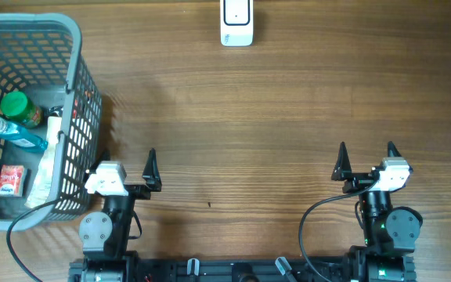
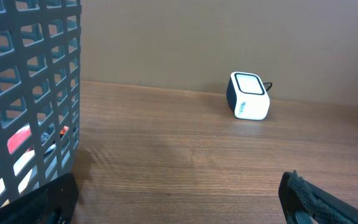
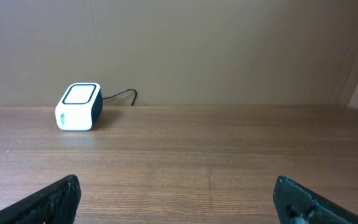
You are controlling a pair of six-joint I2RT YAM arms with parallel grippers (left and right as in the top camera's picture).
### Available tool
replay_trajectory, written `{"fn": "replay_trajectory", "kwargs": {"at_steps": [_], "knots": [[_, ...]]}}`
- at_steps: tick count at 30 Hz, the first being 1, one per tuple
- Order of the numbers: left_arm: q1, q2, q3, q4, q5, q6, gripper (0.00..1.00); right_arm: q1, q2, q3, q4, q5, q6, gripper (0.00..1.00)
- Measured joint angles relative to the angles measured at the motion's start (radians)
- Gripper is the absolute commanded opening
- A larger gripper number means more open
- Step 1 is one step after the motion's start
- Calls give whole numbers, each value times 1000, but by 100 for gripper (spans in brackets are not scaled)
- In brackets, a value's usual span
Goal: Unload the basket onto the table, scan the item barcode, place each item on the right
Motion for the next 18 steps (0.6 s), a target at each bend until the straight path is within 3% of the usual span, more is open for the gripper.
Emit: {"fn": "replay_trajectory", "kwargs": {"at_steps": [18], "knots": [[0, 18, 0, 0, 0, 0, 100, 0, 0, 0, 0, 0, 0, 100]]}}
